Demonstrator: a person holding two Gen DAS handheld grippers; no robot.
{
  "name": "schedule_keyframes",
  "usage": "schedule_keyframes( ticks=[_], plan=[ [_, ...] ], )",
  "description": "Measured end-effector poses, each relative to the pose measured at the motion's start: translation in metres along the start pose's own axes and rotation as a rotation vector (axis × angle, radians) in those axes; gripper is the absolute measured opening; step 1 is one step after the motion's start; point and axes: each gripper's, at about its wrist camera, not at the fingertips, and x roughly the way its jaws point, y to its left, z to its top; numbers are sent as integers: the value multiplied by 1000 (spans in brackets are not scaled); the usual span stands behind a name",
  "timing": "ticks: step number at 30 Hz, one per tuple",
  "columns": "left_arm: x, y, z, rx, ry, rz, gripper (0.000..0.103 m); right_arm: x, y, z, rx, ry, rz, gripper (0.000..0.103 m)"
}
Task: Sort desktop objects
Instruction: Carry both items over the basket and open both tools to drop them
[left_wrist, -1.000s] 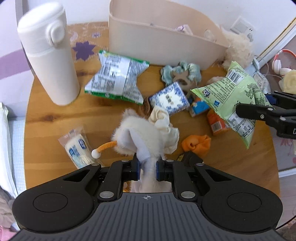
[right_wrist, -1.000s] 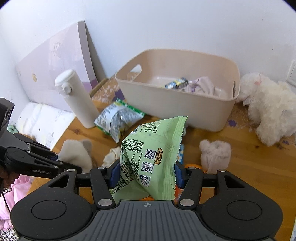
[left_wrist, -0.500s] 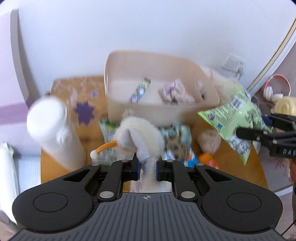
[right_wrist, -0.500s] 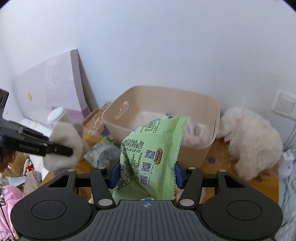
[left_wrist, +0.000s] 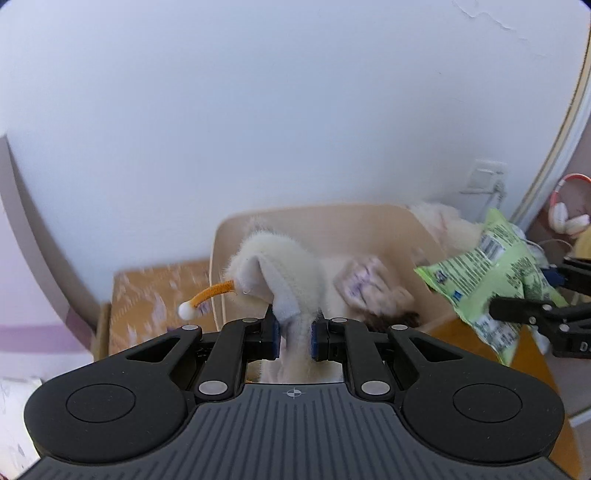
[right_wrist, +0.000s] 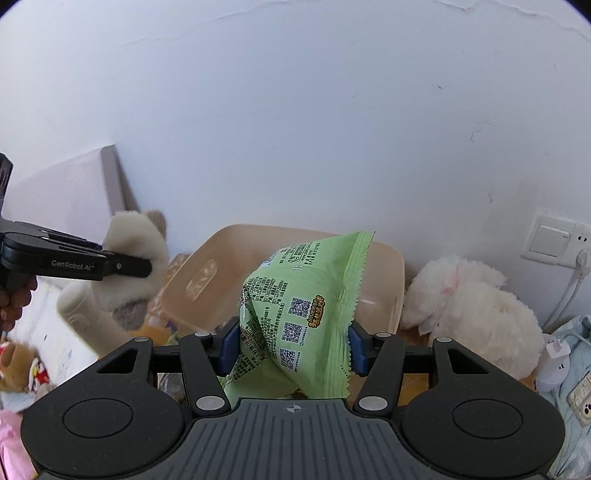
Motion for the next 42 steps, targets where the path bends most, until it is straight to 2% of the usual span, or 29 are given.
schedule_keyframes(
  ticks=[5,11,17,21,24,29,30,32,34,36,42],
  plan=[
    [36,-7,16,30,-7,35,14,26,-4,9,13,-14,-38,54],
    [79,-15,23,-6,56,40,14,65,-7,15,-2,12,-68,54],
    [112,-17,18,3,110,90,14,94,-2,14,-48,47,-100,54],
    [123,-16,12,14,141,99,14,111,-4,12,-33,88,-108,54],
    [126,-16,3,32,185,73,14,119,-8,8,-15,108,-114,55],
    [126,-17,-6,51,191,55,17,127,-11,7,10,133,-117,55],
    [127,-16,-7,45,197,47,23,128,-11,8,8,136,-122,56],
    [124,-17,-8,41,194,41,39,129,-12,8,10,141,-136,67],
    [118,-19,-10,49,173,62,62,128,-13,7,28,142,-127,70],
    [114,-18,-12,55,166,72,64,124,-17,5,57,134,-121,75],
    [97,-14,-15,34,152,24,66,107,-18,4,55,88,-144,91]
  ],
)
